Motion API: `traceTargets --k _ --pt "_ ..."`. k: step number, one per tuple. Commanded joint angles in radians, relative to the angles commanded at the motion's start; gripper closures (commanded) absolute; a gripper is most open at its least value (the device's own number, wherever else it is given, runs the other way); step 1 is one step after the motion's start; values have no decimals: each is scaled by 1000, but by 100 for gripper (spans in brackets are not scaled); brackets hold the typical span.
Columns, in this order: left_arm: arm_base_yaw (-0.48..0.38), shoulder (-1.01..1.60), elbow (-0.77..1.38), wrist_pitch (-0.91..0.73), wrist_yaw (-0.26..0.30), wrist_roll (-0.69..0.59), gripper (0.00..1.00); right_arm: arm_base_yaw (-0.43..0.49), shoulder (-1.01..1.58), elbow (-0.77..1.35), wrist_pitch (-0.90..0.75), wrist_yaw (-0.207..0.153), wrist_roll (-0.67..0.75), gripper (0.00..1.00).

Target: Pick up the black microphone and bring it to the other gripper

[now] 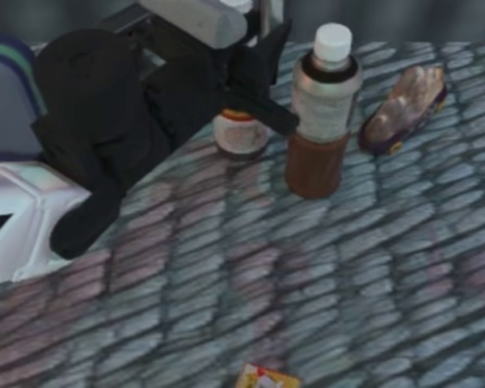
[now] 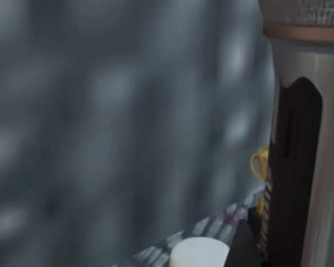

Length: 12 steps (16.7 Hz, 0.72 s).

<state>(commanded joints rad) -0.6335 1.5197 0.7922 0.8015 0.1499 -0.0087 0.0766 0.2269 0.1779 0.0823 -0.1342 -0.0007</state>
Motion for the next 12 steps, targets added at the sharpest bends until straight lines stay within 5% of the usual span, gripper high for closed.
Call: traceTargets --k 12 --pt "0 0 0 0 0 0 100 252 914 569 251 -443 7 0"
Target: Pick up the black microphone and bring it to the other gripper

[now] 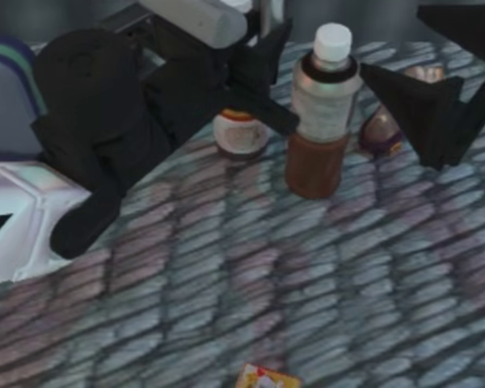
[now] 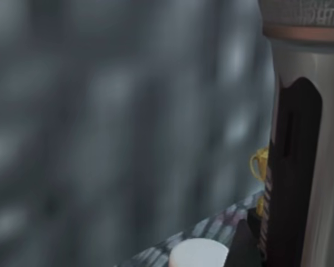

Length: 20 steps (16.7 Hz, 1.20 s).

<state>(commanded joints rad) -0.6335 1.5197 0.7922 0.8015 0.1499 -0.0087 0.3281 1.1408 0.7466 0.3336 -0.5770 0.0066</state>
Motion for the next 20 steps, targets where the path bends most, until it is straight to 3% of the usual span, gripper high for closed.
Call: traceTargets --k 4,10,13,18,20 --pt "0 0 0 0 0 0 100 41 129 100 49 -72 -2 0" --pt "0 0 0 0 0 0 100 41 137 106 52 -73 -2 0" --pt "0 0 0 0 0 0 100 81 210 170 67 -38 0 0" --pt "0 0 0 0 0 0 100 186 423 337 106 70 5 0" --pt "0 0 0 0 0 0 100 213 468 377 114 98 6 0"
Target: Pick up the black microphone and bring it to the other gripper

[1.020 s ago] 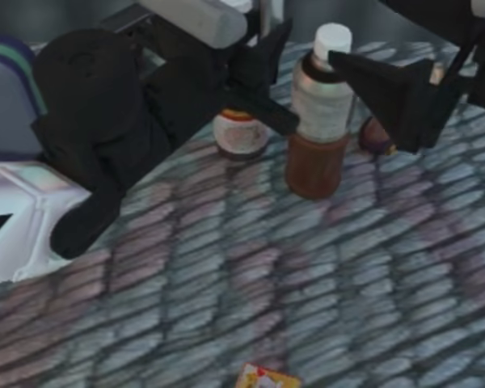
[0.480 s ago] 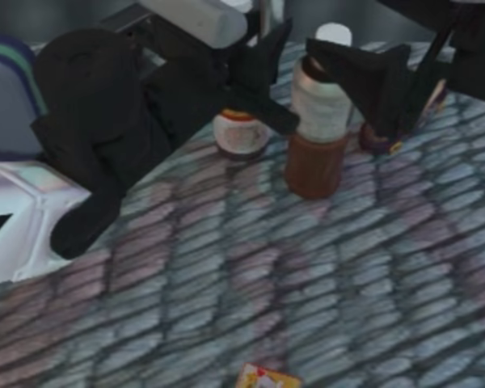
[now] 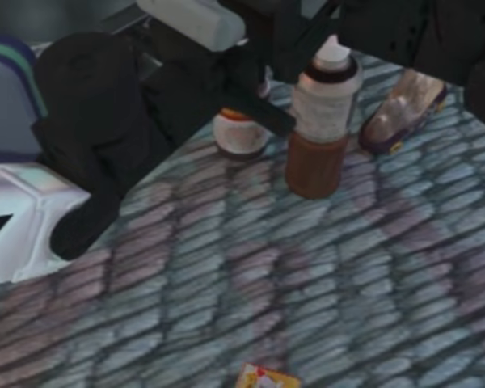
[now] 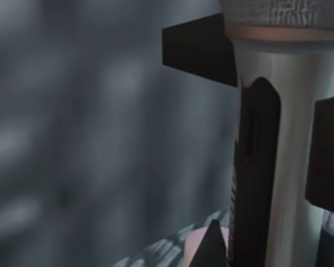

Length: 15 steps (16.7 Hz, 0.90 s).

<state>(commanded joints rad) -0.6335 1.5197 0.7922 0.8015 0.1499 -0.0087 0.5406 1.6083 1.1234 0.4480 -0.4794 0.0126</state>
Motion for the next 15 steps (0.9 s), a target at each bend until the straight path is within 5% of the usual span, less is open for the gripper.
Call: traceTargets --k 4,15 --pt "0 0 0 0 0 0 100 4 6 6 1 4 0 0" --pt "0 0 0 0 0 0 100 4 6 6 1 4 0 83"
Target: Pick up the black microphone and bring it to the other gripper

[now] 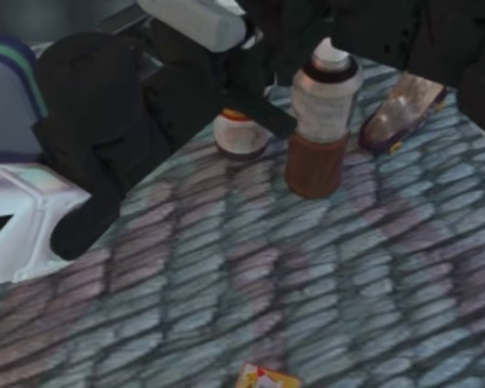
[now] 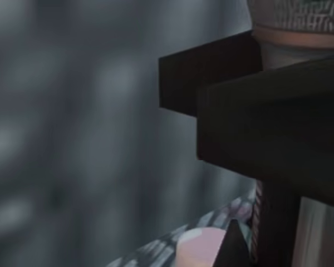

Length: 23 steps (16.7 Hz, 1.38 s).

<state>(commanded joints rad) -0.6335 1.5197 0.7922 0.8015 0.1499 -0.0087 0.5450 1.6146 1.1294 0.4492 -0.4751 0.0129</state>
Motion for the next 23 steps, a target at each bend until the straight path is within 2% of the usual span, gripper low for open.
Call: traceTargets --k 2,3,11,23 --pt "0 0 0 0 0 0 100 0 0 0 0 0 0 98" --pt "0 0 0 0 0 0 100 0 0 0 0 0 0 100" --pt "0 0 0 0 0 0 100 0 0 0 0 0 0 100" --pt "0 0 0 0 0 0 10 0 0 0 0 0 0 100"
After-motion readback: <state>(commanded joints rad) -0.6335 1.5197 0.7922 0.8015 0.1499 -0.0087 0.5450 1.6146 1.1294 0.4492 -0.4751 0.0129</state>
